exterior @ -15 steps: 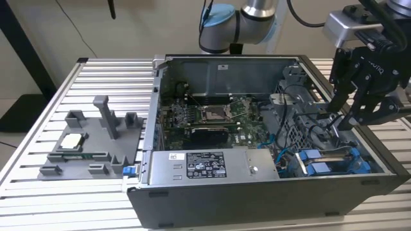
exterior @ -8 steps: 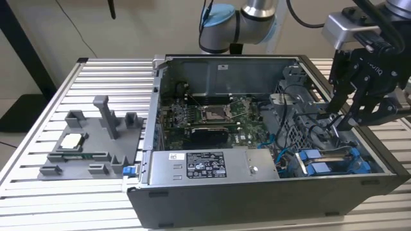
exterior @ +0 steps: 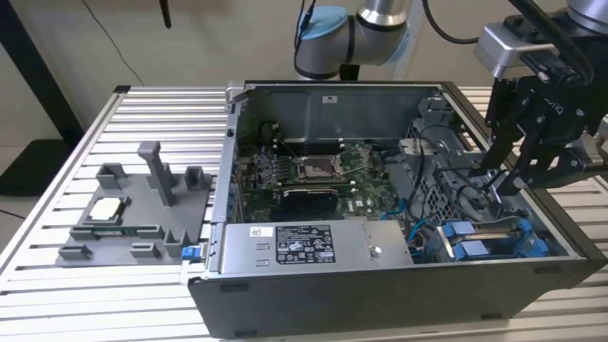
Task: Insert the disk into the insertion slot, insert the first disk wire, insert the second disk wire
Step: 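Insert the first disk wire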
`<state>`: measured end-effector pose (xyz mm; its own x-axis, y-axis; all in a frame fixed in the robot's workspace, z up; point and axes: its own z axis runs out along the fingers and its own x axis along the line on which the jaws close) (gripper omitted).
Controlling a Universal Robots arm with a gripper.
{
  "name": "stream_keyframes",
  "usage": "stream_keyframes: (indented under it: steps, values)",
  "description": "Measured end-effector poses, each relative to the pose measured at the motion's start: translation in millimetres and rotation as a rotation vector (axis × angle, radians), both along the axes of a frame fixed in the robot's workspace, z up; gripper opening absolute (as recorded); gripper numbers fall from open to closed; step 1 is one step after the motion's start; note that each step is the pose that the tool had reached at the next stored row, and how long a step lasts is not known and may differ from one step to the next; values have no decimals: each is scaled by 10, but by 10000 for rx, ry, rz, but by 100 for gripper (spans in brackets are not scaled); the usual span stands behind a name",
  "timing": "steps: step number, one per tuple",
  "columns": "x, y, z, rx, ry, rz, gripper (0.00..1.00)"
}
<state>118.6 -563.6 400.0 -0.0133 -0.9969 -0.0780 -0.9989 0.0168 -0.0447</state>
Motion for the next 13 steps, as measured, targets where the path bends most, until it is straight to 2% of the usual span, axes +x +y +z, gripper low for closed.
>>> stream_keyframes:
  steps: [7,9,11,13]
  values:
    - [0,0,-18,8,-12,0,46]
    - [0,1,-27,47,-22,0,46]
    - [0,13,-27,109,-25,0,46]
    - [-4,42,-26,115,-24,-1,46]
